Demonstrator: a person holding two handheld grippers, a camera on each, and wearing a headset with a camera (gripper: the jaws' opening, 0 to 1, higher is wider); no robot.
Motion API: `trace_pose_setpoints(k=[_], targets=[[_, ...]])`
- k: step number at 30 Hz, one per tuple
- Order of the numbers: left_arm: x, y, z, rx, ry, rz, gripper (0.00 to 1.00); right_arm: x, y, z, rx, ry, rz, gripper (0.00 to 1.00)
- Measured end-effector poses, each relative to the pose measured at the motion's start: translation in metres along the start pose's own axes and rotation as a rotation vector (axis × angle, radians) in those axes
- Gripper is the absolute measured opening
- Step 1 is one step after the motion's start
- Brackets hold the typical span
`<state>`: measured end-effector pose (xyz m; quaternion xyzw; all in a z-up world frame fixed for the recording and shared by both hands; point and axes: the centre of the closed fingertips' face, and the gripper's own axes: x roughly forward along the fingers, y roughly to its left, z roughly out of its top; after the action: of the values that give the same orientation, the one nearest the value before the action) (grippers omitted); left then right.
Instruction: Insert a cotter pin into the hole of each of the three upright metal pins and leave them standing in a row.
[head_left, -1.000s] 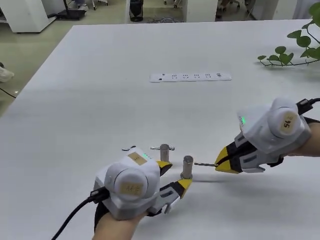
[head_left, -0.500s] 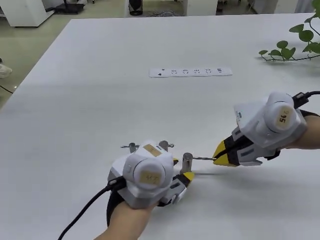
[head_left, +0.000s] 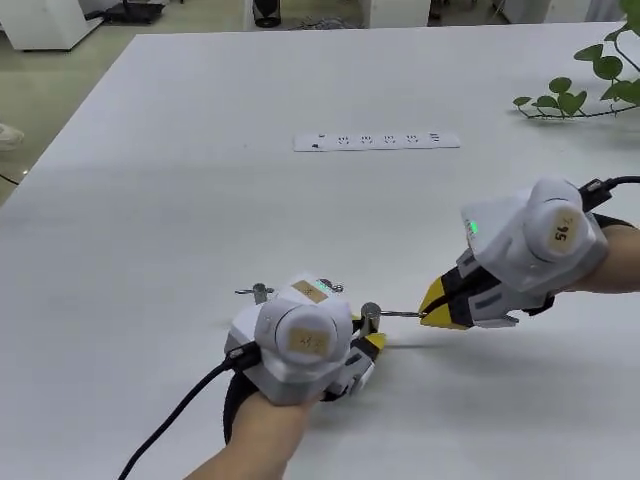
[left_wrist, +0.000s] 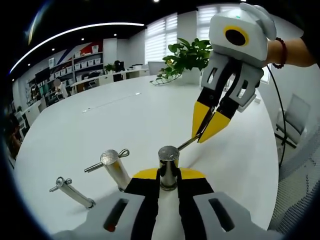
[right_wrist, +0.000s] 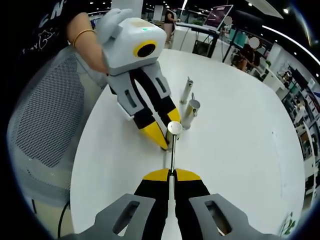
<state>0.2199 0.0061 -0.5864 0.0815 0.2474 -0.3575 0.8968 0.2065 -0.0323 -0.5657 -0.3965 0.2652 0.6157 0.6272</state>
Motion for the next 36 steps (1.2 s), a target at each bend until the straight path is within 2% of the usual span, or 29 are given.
trace_pose_setpoints(k=[9,18,22,28,36], targets=[[0.001,-0.001,0.0,0.024,0.002,-0.027,0.1,0.001,-0.001,0.003,-0.03,-0.001,0.006,0.0],[0.002,-0.002,0.0,0.03,-0.006,-0.056,0.1,0.005,-0.001,0.013,-0.053,-0.01,0.017,0.0],[0.002,-0.002,0.0,0.017,-0.012,-0.058,0.1,0.007,-0.002,0.016,-0.052,-0.014,0.018,0.0],[0.003,0.0,-0.002,-0.042,-0.031,-0.064,0.1,0.011,-0.003,0.02,-0.046,-0.018,0.015,0.0],[0.003,0.0,-0.002,-0.072,-0.042,-0.059,0.11,0.016,-0.005,0.024,-0.05,-0.023,0.013,0.0]])
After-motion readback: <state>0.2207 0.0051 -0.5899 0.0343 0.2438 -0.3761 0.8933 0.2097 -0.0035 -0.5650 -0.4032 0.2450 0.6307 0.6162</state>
